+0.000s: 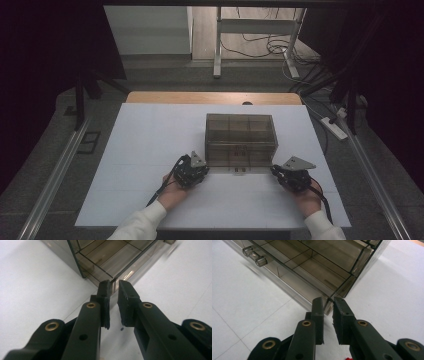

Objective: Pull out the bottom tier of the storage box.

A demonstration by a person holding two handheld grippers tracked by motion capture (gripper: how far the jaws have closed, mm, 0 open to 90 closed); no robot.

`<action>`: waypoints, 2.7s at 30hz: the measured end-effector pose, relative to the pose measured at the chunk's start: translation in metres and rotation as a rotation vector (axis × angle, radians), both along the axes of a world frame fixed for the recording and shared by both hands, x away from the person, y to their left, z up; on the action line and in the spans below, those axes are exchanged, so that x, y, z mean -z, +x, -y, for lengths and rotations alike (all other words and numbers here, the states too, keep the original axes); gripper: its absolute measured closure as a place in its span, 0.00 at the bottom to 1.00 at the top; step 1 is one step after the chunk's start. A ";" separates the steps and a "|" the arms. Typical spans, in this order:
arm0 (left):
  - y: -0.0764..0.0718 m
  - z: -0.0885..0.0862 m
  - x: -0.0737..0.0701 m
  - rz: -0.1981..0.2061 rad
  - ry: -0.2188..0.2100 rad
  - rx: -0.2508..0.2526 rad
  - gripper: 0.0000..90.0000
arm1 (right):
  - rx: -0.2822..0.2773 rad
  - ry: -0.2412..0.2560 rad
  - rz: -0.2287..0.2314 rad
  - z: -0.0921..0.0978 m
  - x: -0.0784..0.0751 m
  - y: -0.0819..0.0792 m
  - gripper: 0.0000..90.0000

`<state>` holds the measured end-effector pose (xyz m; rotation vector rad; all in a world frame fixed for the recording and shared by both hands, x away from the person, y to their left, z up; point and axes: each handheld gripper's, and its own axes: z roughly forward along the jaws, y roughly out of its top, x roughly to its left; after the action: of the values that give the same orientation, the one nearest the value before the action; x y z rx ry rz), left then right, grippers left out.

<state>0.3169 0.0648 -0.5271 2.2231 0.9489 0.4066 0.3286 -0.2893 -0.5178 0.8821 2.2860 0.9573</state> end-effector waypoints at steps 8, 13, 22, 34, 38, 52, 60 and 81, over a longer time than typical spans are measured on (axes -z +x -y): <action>-0.002 -0.001 0.000 -0.001 -0.002 0.004 0.88 | -0.007 0.002 0.000 0.000 0.000 -0.002 0.87; -0.003 -0.001 0.000 -0.001 -0.002 0.004 0.88 | -0.009 0.001 -0.002 0.000 -0.001 -0.003 0.87; -0.004 -0.003 0.000 -0.003 -0.001 0.007 0.88 | -0.016 0.000 -0.009 0.000 -0.001 -0.006 0.87; -0.006 -0.003 0.000 -0.004 0.003 0.013 0.88 | -0.015 -0.005 -0.013 -0.001 -0.002 -0.008 0.87; -0.006 -0.003 0.000 -0.004 0.001 0.013 0.88 | -0.015 -0.004 -0.016 -0.001 -0.002 -0.009 0.87; -0.009 -0.003 -0.001 -0.006 0.001 0.015 0.88 | -0.015 -0.009 -0.019 -0.001 -0.003 -0.011 0.87; -0.010 -0.004 -0.001 -0.006 -0.001 0.017 0.88 | -0.012 -0.001 -0.026 -0.002 -0.004 -0.013 0.87; -0.016 -0.003 -0.001 -0.008 0.007 0.037 0.88 | -0.028 -0.006 -0.033 0.000 -0.005 -0.020 0.87</action>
<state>0.3009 0.0680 -0.5260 2.2467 0.9099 0.3845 0.3082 -0.2892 -0.5129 0.8710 2.3336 0.9539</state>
